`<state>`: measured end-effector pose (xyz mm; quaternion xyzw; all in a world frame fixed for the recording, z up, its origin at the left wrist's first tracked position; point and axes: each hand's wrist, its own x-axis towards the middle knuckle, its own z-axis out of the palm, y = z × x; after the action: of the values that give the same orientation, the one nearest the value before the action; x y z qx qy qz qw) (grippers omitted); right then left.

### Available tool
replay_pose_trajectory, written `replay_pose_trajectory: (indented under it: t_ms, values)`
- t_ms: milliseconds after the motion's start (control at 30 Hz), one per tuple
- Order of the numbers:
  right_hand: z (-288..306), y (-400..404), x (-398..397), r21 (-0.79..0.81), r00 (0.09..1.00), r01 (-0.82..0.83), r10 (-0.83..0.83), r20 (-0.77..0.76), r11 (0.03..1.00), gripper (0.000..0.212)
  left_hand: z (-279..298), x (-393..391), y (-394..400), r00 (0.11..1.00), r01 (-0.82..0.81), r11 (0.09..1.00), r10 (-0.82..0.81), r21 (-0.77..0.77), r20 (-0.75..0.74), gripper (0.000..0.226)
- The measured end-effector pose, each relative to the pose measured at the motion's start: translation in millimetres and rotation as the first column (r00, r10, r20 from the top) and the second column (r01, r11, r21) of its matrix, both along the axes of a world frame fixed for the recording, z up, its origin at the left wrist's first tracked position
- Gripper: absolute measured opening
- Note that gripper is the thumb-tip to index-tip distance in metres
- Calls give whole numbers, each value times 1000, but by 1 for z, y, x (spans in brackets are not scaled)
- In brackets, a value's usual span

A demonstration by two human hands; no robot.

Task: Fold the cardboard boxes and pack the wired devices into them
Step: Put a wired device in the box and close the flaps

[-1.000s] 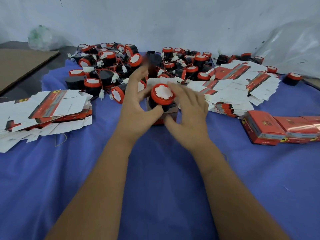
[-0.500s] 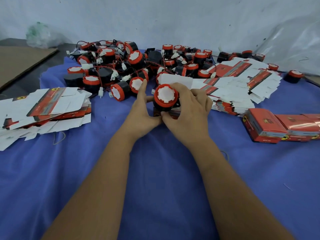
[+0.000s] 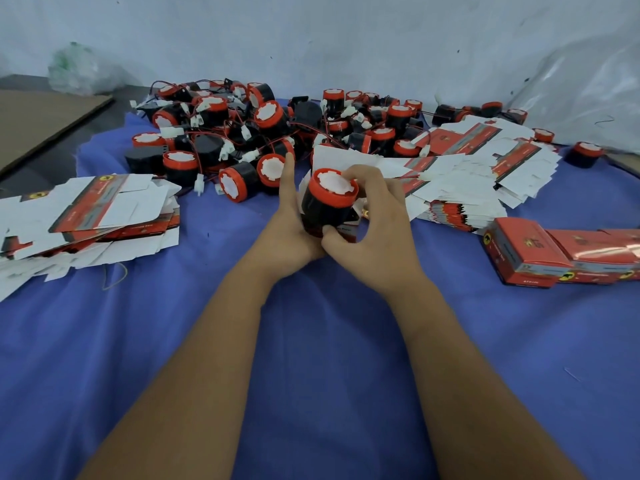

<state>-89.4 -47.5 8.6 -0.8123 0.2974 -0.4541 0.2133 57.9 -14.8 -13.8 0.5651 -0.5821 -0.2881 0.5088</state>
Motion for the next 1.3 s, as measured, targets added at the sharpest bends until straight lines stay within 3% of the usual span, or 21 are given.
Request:
replay_pose_trajectory:
  t_ms: [100,233,400,600,767,867,933,1000,1067,1133,1233,1300]
  values:
    - [0,-2,-2,-7,999,40,-40,14,999,58,4,1,2,997,-46,998,48,37,-56,116]
    - [1,-3,-5,-112,984,145,-155,-87,983,56,3,3,1,999,-35,998,37,48,-28,57]
    - [-1,-2,-5,-282,941,181,-249,-228,942,49,0,4,-1,994,-48,996,55,72,-92,62]
    - [-3,1,-3,-271,941,212,-272,-204,939,41,0,4,0,993,-77,995,83,71,-80,63]
    - [-10,-5,-2,-353,855,218,-353,-381,910,33,1,3,2,991,-106,992,111,70,-76,54]
    - [-9,-4,-1,-287,924,226,-298,-240,931,23,1,2,3,992,-83,994,89,73,-85,57]
    - [-4,-3,-1,-242,945,320,-328,7,916,11,2,1,2,990,-88,993,95,77,-105,55]
    - [2,-3,-4,-45,899,373,-349,265,927,8,4,1,3,981,-123,990,132,72,-143,50]
    - [10,-4,-6,289,820,210,-329,468,934,13,6,1,3,967,-157,985,168,72,-193,53]
    - [16,-7,-9,496,759,25,-339,555,868,28,7,0,3,959,-189,978,202,83,-197,54]
    - [20,-11,-12,590,774,-147,-279,569,794,58,5,-2,2,973,-182,979,193,93,-127,42]
    - [22,-12,-12,573,761,-259,-201,617,778,49,4,-2,2,978,-158,982,171,108,-124,37]
